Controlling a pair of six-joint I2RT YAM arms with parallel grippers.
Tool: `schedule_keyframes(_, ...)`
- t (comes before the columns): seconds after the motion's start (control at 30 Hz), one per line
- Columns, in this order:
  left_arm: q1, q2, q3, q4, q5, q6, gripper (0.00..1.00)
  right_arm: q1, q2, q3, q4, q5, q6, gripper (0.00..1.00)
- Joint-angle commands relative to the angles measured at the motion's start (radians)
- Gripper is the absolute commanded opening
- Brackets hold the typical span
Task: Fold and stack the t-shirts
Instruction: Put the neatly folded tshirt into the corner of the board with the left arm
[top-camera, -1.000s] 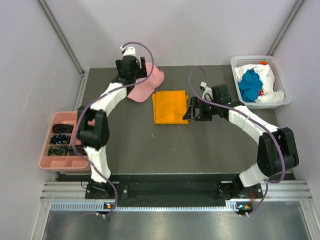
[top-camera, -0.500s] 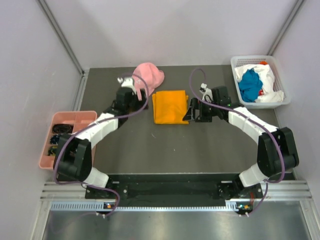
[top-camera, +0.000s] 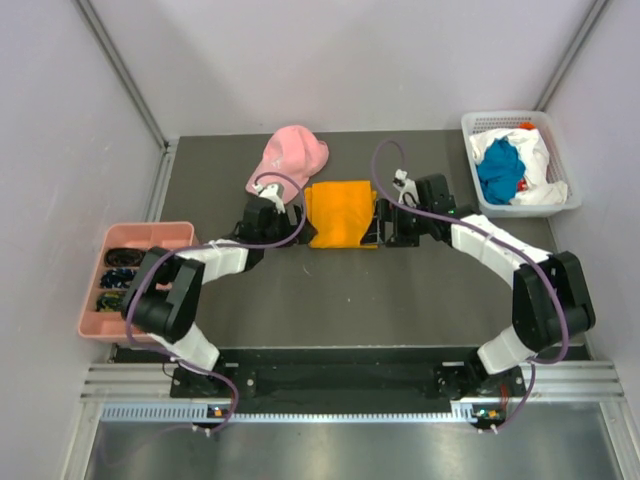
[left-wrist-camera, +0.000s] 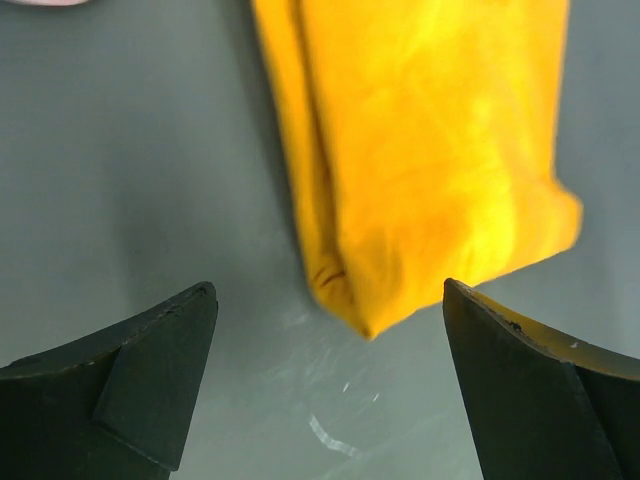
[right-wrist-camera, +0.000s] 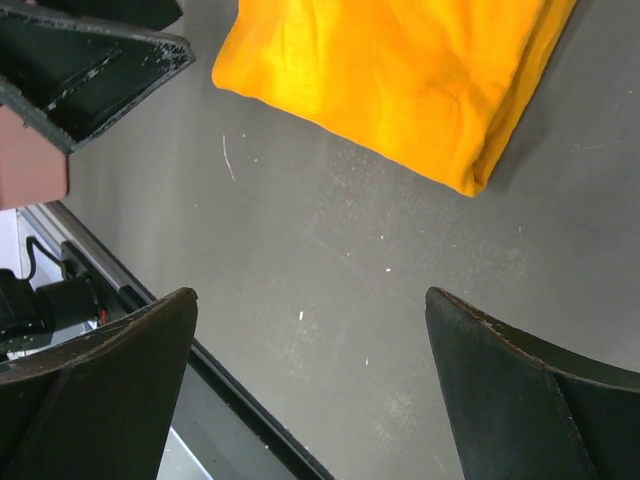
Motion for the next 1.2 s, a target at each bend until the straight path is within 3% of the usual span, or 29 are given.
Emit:
schedule_keyframes(0.0,0.090,0.133,-0.036,0.330,0.223,-0.146,0.99,0.010,0.017,0.005,0.033,0.013,0.000,0.96)
schedule_keyframes(0.13,0.168,0.239,-0.024,0.519,0.329,-0.231,0.99,0.010,0.024,0.016,0.022,0.016,-0.006,0.96)
schedule_keyframes(0.43,0.205,0.402,0.115,0.534,0.409,-0.268,0.99,0.010,0.051,0.042,0.014,0.027,-0.019,0.96)
schedule_keyframes(0.87,0.136,0.511,0.163,0.542,0.457,-0.289,0.99,0.010,0.168,0.191,0.011,0.143,0.050,0.97)
schedule_keyframes(1.17,0.106,0.563,0.204,0.496,0.452,-0.256,0.96,0.010,0.243,0.266,0.005,0.142,0.061,0.97)
